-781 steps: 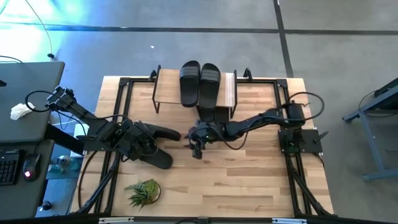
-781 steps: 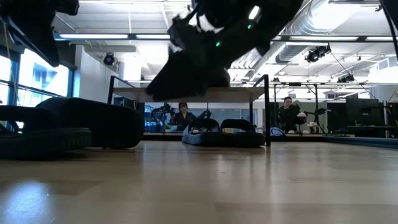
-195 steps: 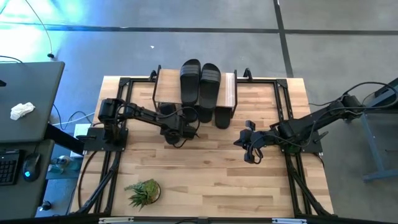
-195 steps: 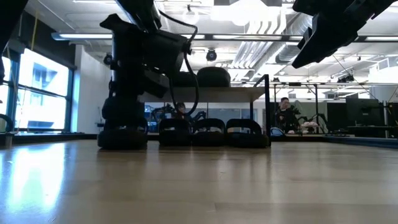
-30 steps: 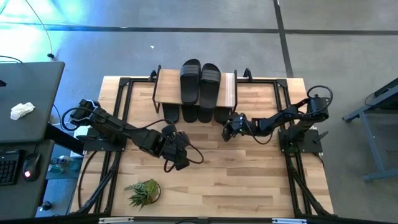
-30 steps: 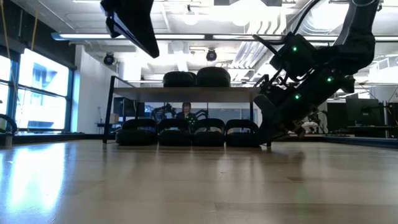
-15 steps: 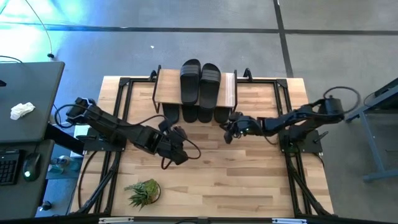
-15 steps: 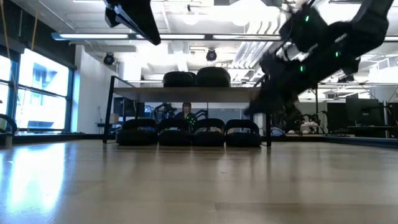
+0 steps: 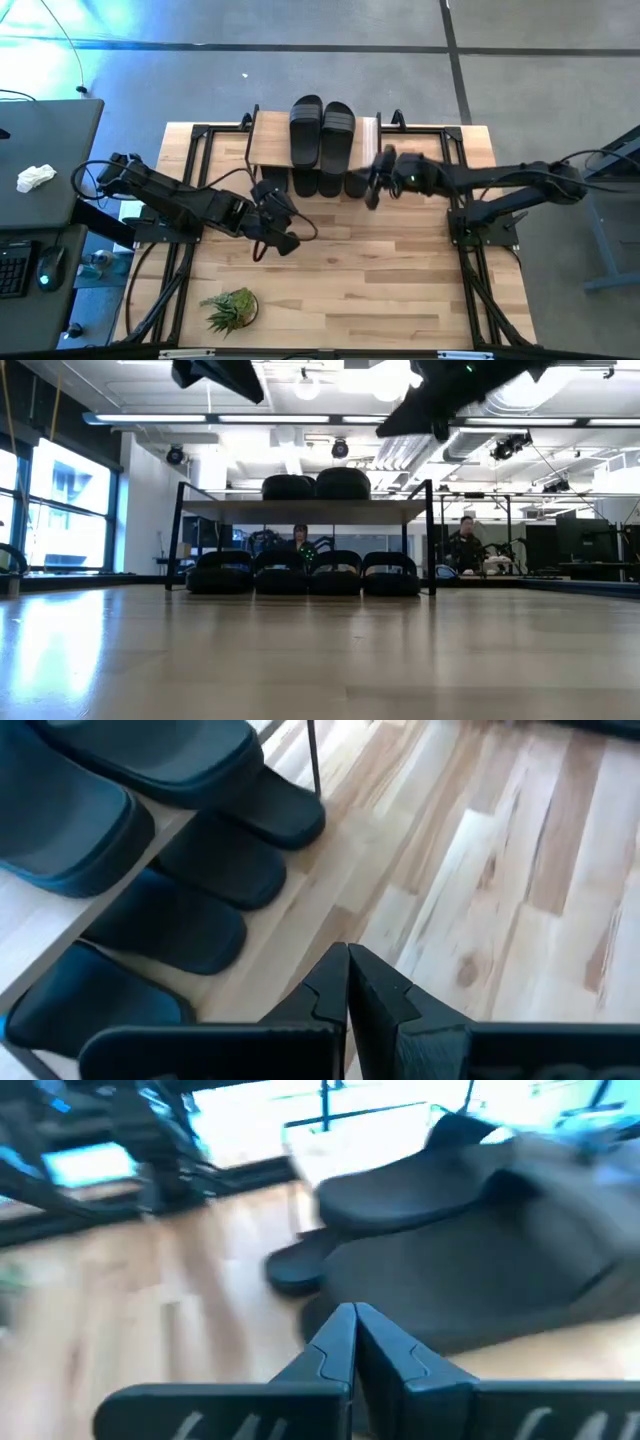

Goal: Pick and place slides into the shelf
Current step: Adjust the right black slide on the shelf

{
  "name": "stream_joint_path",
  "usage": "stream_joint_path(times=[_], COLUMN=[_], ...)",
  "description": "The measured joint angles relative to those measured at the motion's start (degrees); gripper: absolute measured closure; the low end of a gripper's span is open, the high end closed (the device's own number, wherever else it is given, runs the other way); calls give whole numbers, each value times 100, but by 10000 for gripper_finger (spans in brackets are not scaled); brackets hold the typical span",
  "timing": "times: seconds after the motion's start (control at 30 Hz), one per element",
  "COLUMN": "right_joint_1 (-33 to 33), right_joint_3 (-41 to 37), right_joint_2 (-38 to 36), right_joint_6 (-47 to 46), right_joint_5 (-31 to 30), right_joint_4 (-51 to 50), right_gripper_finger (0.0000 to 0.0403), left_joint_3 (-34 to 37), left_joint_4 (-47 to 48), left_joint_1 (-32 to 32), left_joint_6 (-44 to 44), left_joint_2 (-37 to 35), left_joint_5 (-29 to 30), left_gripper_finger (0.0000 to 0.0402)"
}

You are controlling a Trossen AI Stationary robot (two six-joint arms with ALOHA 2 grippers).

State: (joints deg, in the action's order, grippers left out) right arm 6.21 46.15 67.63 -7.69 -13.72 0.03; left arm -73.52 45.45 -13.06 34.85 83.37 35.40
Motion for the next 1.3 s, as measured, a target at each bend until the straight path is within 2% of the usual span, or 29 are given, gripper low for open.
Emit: stream_joint_path(times=[0.1,0.23,0.37,0.5,0.67,0.97,1.3], right_joint_1=[333,856,1281,1492,1536,1858,2265], right_joint_3=[708,1439,1830,1865,1865,1867,1867], right_joint_2=[141,469,978,1496,1784,1837,1837], right_joint_6=[373,723,860,840,768,651,721], right_joint_5=[-116,-231,215,582,546,303,708], right_joint_4=[-732,-1533,-1939,-1882,-1605,-1514,-1328], right_gripper_finger=[403,403,403,403,403,403,403], left_joint_3=[6,6,6,6,6,6,6], left_joint_4=[63,52,33,-193,-328,-352,-352], left_joint_1=[-2,-2,-2,74,95,109,107], left_joint_6=[-102,-326,-641,-1041,-1413,-1556,-1513], left_joint_2=[-22,-33,-33,-33,-33,-33,-28], left_joint_5=[-42,-379,-563,-959,-1180,-1384,-1403], left_gripper_finger=[401,401,401,401,401,401,401])
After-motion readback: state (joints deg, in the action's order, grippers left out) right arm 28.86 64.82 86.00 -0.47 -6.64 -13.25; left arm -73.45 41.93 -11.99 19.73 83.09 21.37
